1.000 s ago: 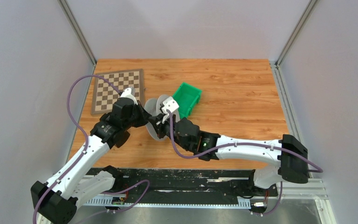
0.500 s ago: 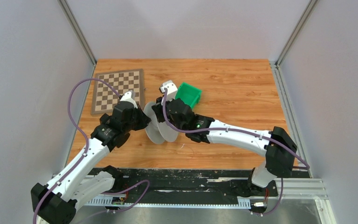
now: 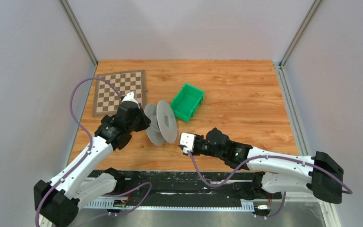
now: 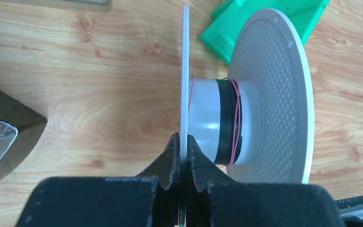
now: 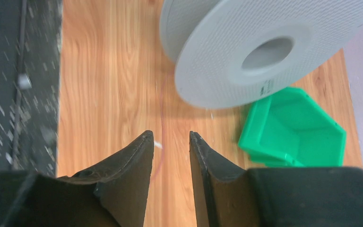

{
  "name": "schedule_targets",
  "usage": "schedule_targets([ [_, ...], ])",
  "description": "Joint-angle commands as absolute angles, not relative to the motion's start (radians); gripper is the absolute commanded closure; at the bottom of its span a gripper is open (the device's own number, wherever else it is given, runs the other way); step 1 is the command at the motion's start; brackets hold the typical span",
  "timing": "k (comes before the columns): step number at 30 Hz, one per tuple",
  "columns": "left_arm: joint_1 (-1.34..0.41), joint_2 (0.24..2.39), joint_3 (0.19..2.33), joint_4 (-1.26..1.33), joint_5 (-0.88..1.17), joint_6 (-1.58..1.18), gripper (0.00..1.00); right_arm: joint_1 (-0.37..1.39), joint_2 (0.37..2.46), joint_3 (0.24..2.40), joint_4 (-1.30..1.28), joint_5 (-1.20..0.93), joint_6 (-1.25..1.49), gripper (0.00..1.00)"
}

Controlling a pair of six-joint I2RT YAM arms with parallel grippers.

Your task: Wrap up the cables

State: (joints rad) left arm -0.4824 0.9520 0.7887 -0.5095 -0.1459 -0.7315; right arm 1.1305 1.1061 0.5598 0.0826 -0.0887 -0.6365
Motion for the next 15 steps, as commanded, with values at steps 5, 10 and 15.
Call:
schedule_targets([
  [5, -0.476, 0.970, 0.867, -0.454, -0.164, -0.730, 1.00, 1.058, 1.184, 0.577, -0.155, -0.187, -0.905, 0.59],
  [10, -0.476, 0.973, 0.864, -0.446, -0.149, -0.723, 1.00, 1.061, 1.222, 0.608, -0.252, -0.222, -0.889, 0.55],
  [15, -0.472, 0.973, 0.861, -0.444, -0.150, -0.720, 1.00, 1.061, 1.278, 0.600, -0.245, -0.207, -0.914, 0.56],
])
